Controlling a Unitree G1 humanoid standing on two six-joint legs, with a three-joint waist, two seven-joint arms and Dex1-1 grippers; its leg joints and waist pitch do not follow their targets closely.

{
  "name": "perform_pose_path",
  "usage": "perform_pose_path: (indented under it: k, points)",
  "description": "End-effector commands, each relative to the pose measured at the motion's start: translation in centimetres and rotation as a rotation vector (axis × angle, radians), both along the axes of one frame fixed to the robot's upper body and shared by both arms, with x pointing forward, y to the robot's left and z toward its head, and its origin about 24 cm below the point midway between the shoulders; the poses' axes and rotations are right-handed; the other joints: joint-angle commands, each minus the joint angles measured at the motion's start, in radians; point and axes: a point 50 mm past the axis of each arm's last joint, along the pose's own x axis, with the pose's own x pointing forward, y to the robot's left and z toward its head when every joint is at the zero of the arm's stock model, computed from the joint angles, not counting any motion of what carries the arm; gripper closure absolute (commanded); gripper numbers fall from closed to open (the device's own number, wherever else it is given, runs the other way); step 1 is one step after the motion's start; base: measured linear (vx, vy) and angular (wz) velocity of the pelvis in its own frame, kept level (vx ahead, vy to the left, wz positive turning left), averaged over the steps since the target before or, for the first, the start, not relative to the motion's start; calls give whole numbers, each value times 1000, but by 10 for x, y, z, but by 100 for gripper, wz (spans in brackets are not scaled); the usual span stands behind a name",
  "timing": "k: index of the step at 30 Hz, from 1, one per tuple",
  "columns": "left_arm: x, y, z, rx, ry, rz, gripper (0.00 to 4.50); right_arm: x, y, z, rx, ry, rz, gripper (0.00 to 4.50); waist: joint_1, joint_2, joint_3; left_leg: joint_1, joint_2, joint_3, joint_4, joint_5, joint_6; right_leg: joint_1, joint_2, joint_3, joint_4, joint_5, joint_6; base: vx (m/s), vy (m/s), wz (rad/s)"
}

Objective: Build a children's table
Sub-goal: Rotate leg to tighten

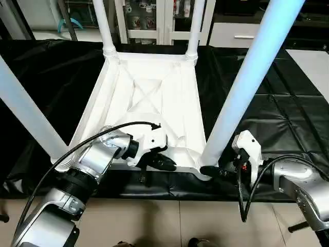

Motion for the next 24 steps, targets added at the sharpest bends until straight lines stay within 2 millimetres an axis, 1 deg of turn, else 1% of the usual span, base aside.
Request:
perform_pose_path:
  k: [1, 3, 4, 5, 6, 7, 8, 9, 10, 11, 12, 13, 14, 15, 16, 17, 18, 19, 20, 21, 22, 23, 24]
  points:
    - [-11, -2, -19, 60, 81, -43, 450, 7, -4, -5, -25, -18, -87, 194, -3, -6, -66, 8, 32, -7, -59, -168, 92, 62, -27, 26, -45, -201, -254, 0, 0, 0]
    - [-10, -4, -19, 50, 77, -24, 450, 12, -4, -6, -8, -34, -147, 194, -7, -6, -64, 5, 31, -9, -61, -200, 72, 62, -28, 26, -50, -256, -237, 0, 0, 0]
    - [-9, -5, -19, 42, 75, -8, 450, 15, -4, -6, 0, -47, -182, 194, -11, -5, -61, 4, 32, -11, -64, -226, 57, 60, -28, 25, -55, -304, -224, 0, 0, 0]
    - [-8, -6, -19, 36, 74, 3, 450, 16, -3, -6, 4, -55, -204, 194, -13, -5, -59, 5, 31, -12, -66, -243, 48, 58, -26, 24, -59, -334, -214, 0, 0, 0]
    - [-5, -8, -19, 29, 60, 39, 450, 19, -2, -8, 16, -67, -249, 194, -19, -6, -58, 6, 29, -13, -67, -271, 34, 56, -26, 24, -64, -380, -197, 0, 0, 0]
    - [-2, -10, -19, 22, 46, 73, 450, 23, 0, -9, 27, -77, -297, 194, -24, -6, -59, 8, 28, -14, -66, -290, 22, 52, -25, 25, -68, -406, -186, 0, 0, 0]
    - [0, -11, -19, 19, 41, 86, 450, 23, 0, -10, 31, -78, -313, 194, -28, -7, -57, 8, 28, -15, -67, -301, 19, 50, -24, 24, -70, -419, -182, -74, 6, -4]
    - [6, -16, -19, 1, 17, 162, 450, 29, 2, -14, 46, -87, -415, 194, -33, -8, -55, 3, 26, -18, -70, -317, 14, 52, -23, 22, -72, -450, -166, -52, 6, -3]
    - [9, -18, -19, -5, 9, 188, 450, 31, 3, -16, 46, -91, -454, 194, -37, -6, -54, 5, 23, -20, -69, -345, 5, 46, -23, 18, -79, -502, -147, -56, 11, -6]
    - [11, -21, -19, -11, 2, 218, 450, 33, 3, -19, 37, -95, -500, 194, -40, -7, -55, 6, 22, -22, -69, -353, 2, 47, -24, 16, -82, -520, -138, 0, 0, 0]
    - [16, -27, -19, -19, -20, 283, 450, 38, 4, -26, 11, -101, -592, 194, -47, -9, -56, 3, 22, -24, -70, -355, -1, 47, -22, 14, -83, -534, -124, -53, 14, -6]
    - [17, -28, -20, -20, -25, 297, 450, 39, 5, -27, 7, -102, -609, 194, -52, -8, -54, 5, 20, -24, -69, -370, -1, 41, -22, 12, -90, -558, -114, -51, 14, -6]
    - [20, -32, -19, -33, -31, 350, 450, 43, 6, -31, -6, -103, -671, 194, -55, -9, -54, 5, 19, -26, -68, -379, 0, 42, -22, 9, -93, -575, -107, -51, 14, -6]
    - [23, -35, -19, -42, -37, 399, 450, 47, 8, -35, -17, -104, -719, 194, -60, -7, -52, 6, 17, -27, -68, -393, 2, 39, -22, 7, -97, -601, -96, 0, 0, 0]
    - [27, -39, -19, -54, -46, 462, 450, 51, 12, -38, -19, -103, -765, 194, -64, -5, -53, 6, 15, -29, -66, -403, 1, 39, -22, 1, -100, -625, -84, 0, 0, 0]
    - [29, -42, -19, -61, -52, 506, 450, 54, 15, -39, -18, -103, -801, 194, -67, -3, -51, 7, 15, -30, -67, -411, 2, 37, -21, -1, -105, -635, -80, 0, 0, 0]
    - [31, -45, -19, -64, -58, 544, 450, 58, 20, -40, -14, -103, -838, 194, -70, -3, -52, 7, 14, -34, -68, -417, 3, 42, -22, -8, -109, -636, -72, 0, 0, 0]
    - [34, -47, -18, -71, -75, 592, 450, 63, 26, -42, -10, -98, -879, 194, -73, -2, -53, 4, 14, -36, -70, -415, 7, 45, -23, -10, -109, -625, -74, 0, 0, 0]
    - [36, -50, -19, -70, -91, 629, 450, 67, 32, -43, -15, -91, -920, 194, -81, 2, -52, -5, 14, -39, -74, -411, 11, 49, -22, -12, -107, -586, -80, 0, 0, 0]
    - [38, -52, -19, -68, -113, 664, 450, 73, 40, -45, -37, -78, -965, 194, -86, 4, -52, 0, 14, -40, -74, -424, 11, 45, -20, -13, -109, -580, -87, 0, 0, 0]
    - [40, -53, -20, -66, -134, 693, 450, 79, 47, -46, -70, -78, -1019, 194, -95, 5, -52, 6, 12, -41, -71, -450, 11, 40, -19, -17, -112, -573, -97, 0, 0, 0]
    - [40, -53, -20, -66, -134, 693, 450, 79, 47, -46, -70, -78, -1019, 194, -99, 7, -53, 5, 12, -44, -72, -456, 9, 45, -20, -21, -111, -564, -100, 0, 0, 0]
    - [43, -53, -19, -64, -159, 719, 450, 84, 55, -47, -69, -60, -1085, 194, -105, 8, -53, 0, 13, -46, -75, -462, 12, 53, -22, -26, -112, -542, -102, 0, 0, 0]
